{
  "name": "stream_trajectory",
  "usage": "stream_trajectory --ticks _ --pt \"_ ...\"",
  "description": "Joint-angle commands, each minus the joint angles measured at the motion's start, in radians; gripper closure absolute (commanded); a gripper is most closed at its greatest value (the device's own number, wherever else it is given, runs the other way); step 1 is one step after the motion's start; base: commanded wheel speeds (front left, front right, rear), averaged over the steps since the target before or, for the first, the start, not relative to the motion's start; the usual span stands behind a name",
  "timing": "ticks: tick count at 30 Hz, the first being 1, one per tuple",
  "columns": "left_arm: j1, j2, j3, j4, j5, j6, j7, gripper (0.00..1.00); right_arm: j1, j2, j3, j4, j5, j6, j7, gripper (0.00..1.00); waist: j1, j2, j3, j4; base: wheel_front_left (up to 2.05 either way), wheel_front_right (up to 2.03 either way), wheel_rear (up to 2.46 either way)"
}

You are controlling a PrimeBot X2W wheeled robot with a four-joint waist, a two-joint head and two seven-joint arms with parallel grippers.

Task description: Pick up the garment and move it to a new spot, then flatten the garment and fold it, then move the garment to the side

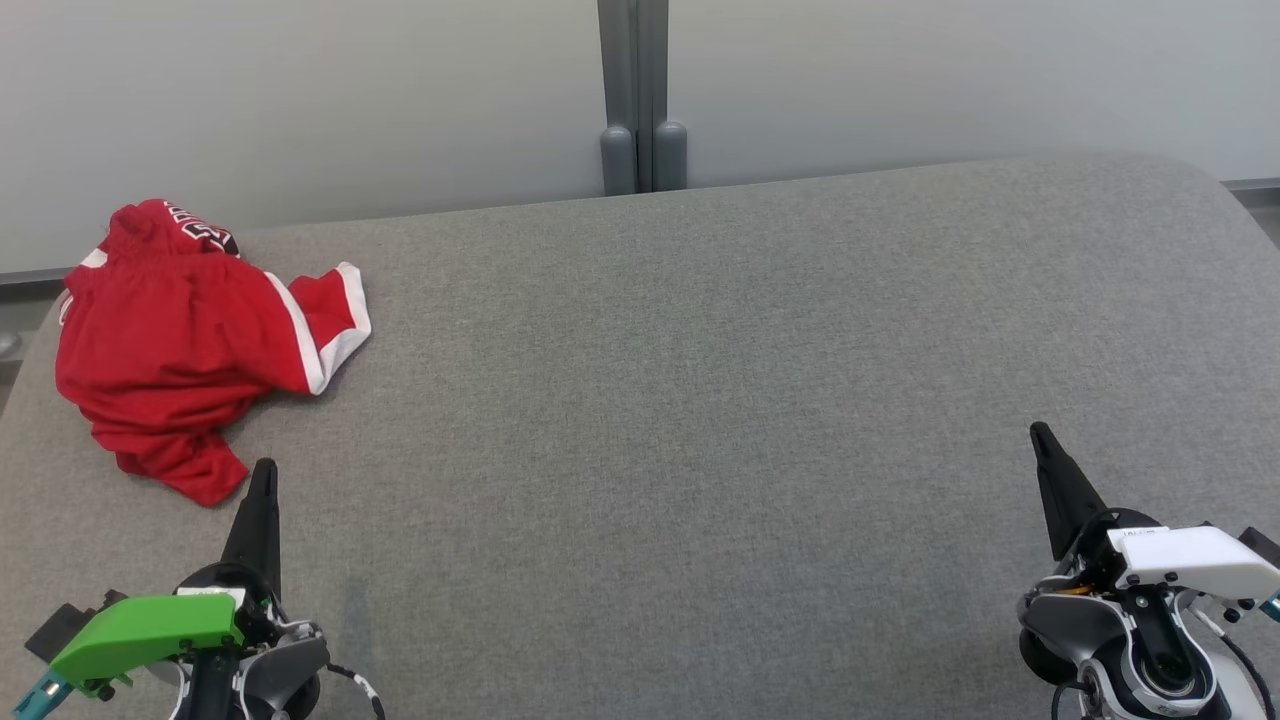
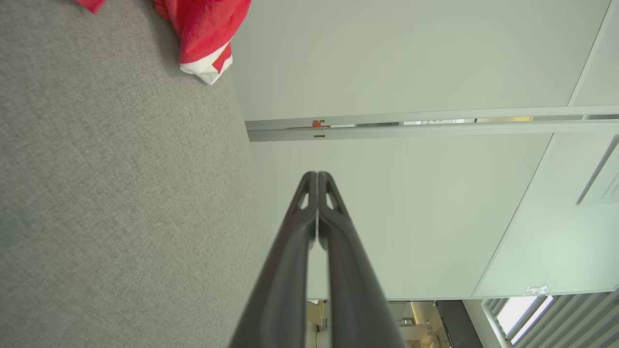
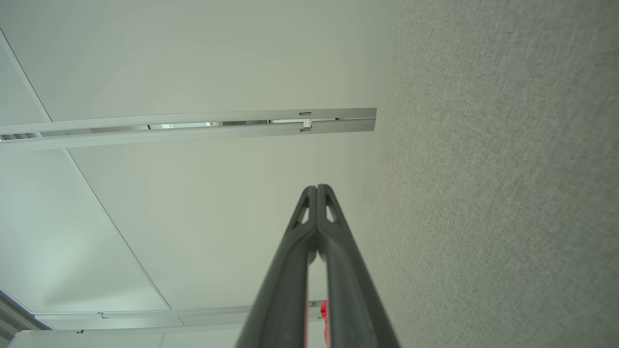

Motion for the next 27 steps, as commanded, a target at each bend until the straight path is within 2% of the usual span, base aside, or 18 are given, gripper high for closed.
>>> stream_trajectory --ticks 1,13,14,18,27 --pt "-0.012 0.001 0.002 -0.001 -0.003 -0.005 0.002 1.0 -0.006 -0.004 -0.001 -0.005 0.007 0.0 0.002 1.0 0.0 0.0 0.0 0.0 0.0 0.0 0.0" --pt "-0.012 0.001 0.002 -0.001 -0.003 -0.005 0.002 1.0 -0.006 -0.004 -0.001 -0.005 0.007 0.0 0.002 1.0 0.0 0.0 0.0 0.0 0.0 0.0 0.0" --pt "0.0 0.0 0.0 0.0 0.0 0.0 0.0 0.0 0.0 0.0 0.0 0.0 0.0 0.0 -0.001 0.0 0.0 0.0 0.0 0.0 0.0 0.0 0.0" --pt "0.028 -0.008 -0.006 0.035 0.0 0.002 -0.002 0.0 0.028 0.008 0.003 0.034 -0.001 0.0 -0.002 0.0 0.0 0.0 0.0 0.0 0.0 0.0 0.0" --pt "0.044 -0.007 -0.04 0.008 0.031 0.001 -0.047 0.0 0.037 0.007 0.028 0.021 -0.028 0.0 -0.048 0.0 0.0 0.0 0.001 0.0 0.0 0.0 0.0"
